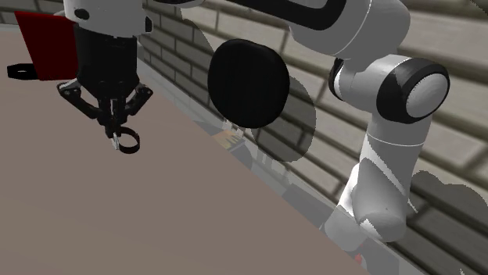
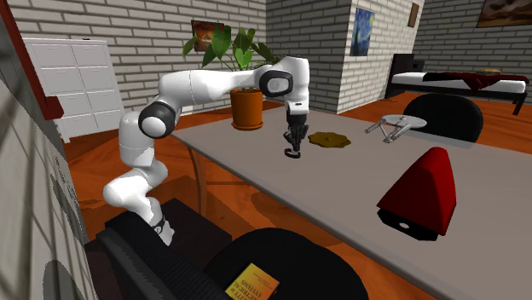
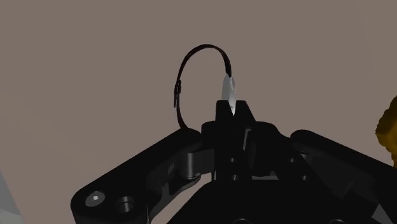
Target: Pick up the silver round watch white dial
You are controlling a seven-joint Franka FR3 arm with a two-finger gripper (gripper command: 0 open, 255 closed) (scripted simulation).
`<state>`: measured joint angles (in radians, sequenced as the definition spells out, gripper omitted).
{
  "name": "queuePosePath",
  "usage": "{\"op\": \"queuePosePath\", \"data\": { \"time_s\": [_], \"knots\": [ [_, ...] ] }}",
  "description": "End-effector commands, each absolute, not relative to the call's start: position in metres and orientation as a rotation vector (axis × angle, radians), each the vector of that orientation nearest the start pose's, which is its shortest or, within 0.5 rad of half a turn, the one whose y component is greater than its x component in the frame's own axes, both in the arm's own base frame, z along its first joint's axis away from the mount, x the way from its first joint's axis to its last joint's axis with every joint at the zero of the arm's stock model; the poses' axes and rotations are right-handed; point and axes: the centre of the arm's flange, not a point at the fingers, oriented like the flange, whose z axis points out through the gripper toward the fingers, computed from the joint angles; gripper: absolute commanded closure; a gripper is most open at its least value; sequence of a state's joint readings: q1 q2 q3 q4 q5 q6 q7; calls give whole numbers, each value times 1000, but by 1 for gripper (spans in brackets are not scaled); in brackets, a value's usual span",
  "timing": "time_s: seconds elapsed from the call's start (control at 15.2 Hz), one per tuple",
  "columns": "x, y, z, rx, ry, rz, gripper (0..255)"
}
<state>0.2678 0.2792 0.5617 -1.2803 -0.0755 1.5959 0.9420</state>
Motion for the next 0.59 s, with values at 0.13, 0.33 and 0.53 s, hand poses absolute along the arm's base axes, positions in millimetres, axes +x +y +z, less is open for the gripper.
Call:
{"op": "queuePosePath", "data": {
  "time_s": [0.13, 0.33, 0.53],
  "knots": [
    [470, 422, 619, -3029, 207, 9, 255],
    [470, 423, 630, -3029, 207, 9, 255],
    [470, 423, 646, -3029, 207, 9, 255]
  ]
}}
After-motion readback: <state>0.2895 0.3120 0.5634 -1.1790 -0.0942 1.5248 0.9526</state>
